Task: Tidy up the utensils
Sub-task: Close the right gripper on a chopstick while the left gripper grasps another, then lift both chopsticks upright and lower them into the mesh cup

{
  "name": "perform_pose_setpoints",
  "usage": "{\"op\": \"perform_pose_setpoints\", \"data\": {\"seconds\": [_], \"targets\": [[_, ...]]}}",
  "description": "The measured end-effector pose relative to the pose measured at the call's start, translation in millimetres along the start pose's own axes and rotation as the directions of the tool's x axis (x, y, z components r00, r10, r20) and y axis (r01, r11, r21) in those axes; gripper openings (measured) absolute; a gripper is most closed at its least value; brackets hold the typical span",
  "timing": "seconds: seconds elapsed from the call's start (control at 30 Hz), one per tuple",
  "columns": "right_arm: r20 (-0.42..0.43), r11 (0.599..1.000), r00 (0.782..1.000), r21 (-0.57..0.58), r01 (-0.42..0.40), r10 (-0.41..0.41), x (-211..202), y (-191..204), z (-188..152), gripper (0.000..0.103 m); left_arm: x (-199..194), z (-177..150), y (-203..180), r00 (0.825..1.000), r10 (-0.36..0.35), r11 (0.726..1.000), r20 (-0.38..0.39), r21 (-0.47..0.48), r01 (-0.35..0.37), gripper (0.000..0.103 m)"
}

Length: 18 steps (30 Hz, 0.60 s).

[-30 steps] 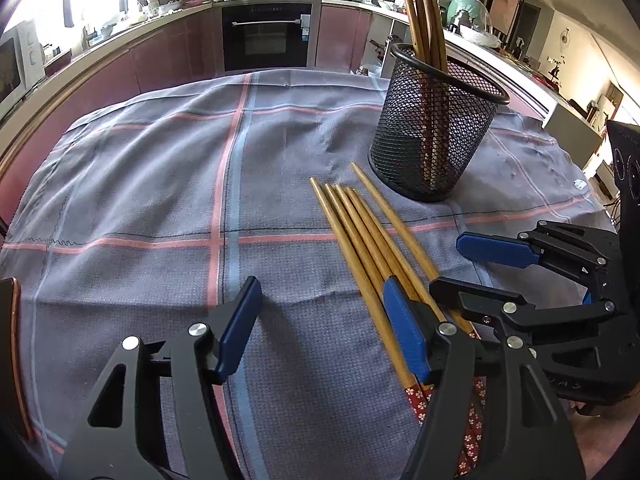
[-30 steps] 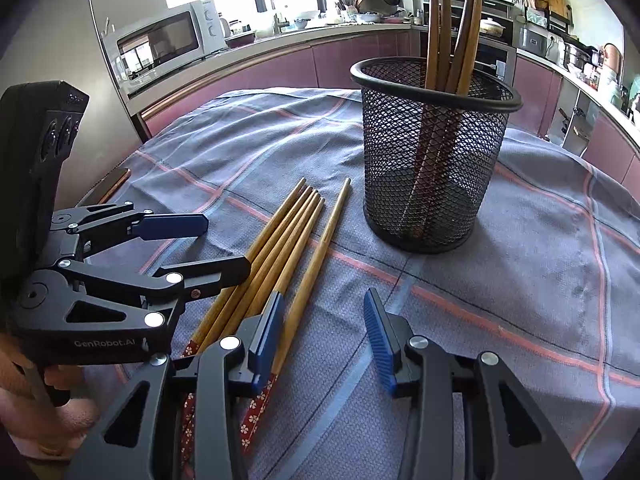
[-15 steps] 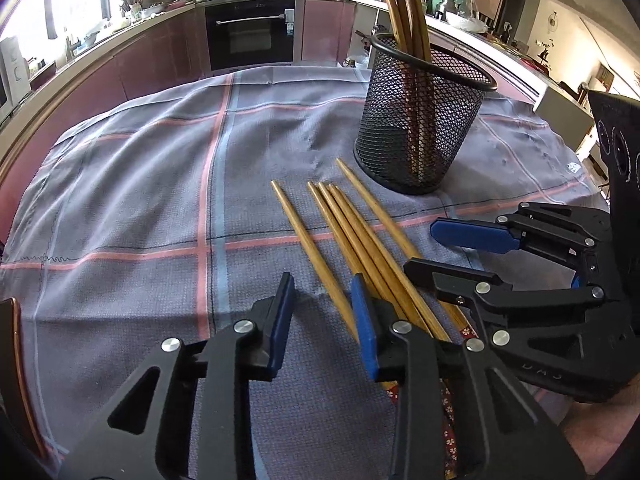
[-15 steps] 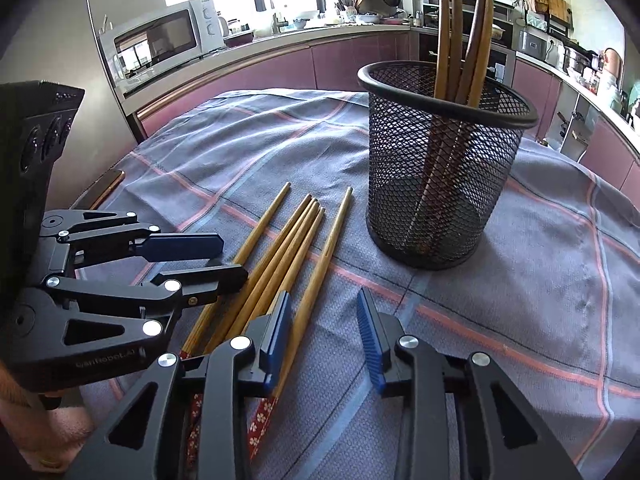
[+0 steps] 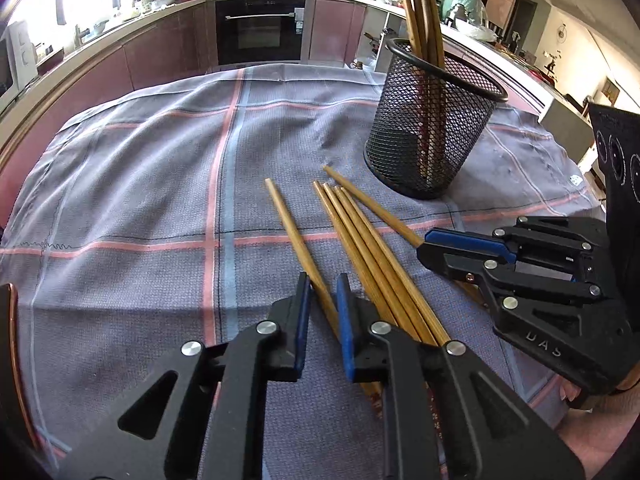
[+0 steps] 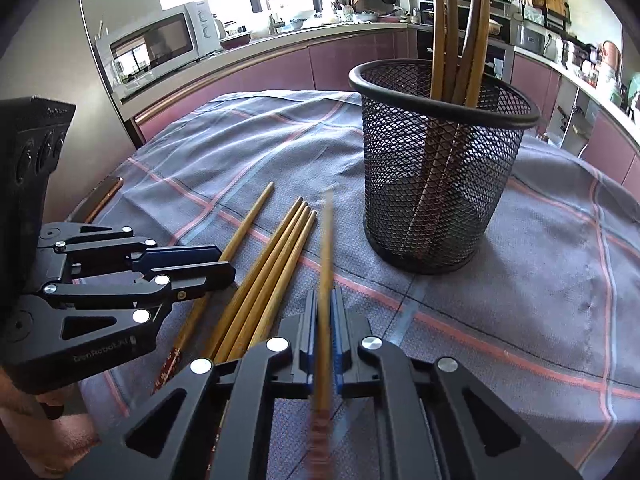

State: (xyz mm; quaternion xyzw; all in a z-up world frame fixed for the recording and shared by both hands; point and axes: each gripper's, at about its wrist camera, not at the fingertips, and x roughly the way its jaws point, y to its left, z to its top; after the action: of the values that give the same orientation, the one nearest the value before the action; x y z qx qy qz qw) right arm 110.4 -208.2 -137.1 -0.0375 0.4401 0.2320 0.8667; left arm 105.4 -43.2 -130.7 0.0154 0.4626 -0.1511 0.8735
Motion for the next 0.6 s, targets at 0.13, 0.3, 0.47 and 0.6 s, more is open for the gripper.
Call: {"op": "perform_pose_setpoints", "data": {"seconds": [0.13, 0.3, 0.47, 0.6], "targets": [[0.007, 0.999, 0.999, 0.019, -0.031, 0.031, -4.4, -2.8, -1.4, 0.005, -2.6, -1.7, 3.3, 1.000, -0.005, 1.000, 0.006, -0.028, 0.005, 0.008], [0.027, 0.997, 0.997, 0.036, -0.072, 0.071, -14.0, -7.0, -1.6, 0.005, -10.2, -2.7, 5.2, 1.000, -0.005, 0.999, 0.022, -0.036, 0.006, 0.008], [0.066, 0.992, 0.991, 0.045, -0.120, 0.117, -28.9, -10.1, -0.1, 0.005, -26.6, -0.8, 6.7, 0.998, -0.027, 0.999, 0.058, -0.039, 0.030, 0.008], [0.111, 0.989, 0.984, 0.043, -0.144, 0.139, -43.2, -11.2, 3.7, 0.005, -43.9, 4.1, 7.8, 0.993, -0.063, 0.997, 0.098, -0.038, 0.067, 0.008]]}}
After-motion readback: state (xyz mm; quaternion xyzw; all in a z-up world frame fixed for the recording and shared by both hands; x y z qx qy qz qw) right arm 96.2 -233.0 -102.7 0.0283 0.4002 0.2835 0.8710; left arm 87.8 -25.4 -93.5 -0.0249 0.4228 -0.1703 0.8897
